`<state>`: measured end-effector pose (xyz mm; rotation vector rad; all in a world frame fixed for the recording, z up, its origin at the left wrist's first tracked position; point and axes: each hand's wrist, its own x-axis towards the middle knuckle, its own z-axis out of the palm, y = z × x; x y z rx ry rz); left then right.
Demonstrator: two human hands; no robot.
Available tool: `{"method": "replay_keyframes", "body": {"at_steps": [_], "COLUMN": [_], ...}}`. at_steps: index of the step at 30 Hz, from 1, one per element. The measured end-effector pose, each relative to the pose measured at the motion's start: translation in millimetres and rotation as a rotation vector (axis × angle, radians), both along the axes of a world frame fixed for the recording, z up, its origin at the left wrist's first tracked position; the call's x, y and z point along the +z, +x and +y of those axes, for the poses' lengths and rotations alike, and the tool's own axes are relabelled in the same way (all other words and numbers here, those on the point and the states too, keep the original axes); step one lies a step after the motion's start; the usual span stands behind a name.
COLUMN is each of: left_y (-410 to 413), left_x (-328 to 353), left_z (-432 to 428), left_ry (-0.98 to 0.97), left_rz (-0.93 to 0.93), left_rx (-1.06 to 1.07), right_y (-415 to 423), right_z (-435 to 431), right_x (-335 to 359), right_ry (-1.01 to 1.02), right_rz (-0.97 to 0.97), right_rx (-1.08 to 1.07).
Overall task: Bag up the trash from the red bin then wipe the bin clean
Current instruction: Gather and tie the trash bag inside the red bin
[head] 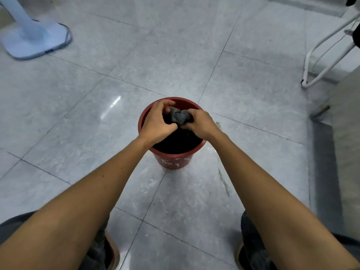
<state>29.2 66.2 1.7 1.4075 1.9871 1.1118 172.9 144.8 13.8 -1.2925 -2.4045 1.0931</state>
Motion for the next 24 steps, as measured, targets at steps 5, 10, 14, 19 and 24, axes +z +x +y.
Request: {"method": "replay_keyframes", "body": {"at_steps": [5, 10, 14, 19, 24], "left_y": [-3.6, 4.3, 6.0, 6.2, 1.5], "left_x": [-15.8, -24.9, -29.3, -37.0, -45.0], "left_z": [3.5, 7.3, 14.0, 19.9, 22.3], "left_ry": [-0.308, -0.093, -0.033, 0.036, 0.064], "left_rz": [0.24, 0.134, 0.162, 0.098, 0.092], "left_rx": [-0.156, 0.019, 0.081, 0.083, 0.074], "right_y": [-2.6, 10.9, 32.5, 71.9, 113.4], "right_z": [0.8, 5.0, 20.0, 27.7, 4.2], "right_x": [0.0, 0.1, -5.0, -71.9, -172.5], "right_ry": [-0.042, -0.342, -0.469, -0.332, -0.341], "right_rz": [0.087, 0.225, 0.405, 0.425, -0.213], "right_rx": [-0.068, -0.026, -0.266, -0.955, -0.876]}}
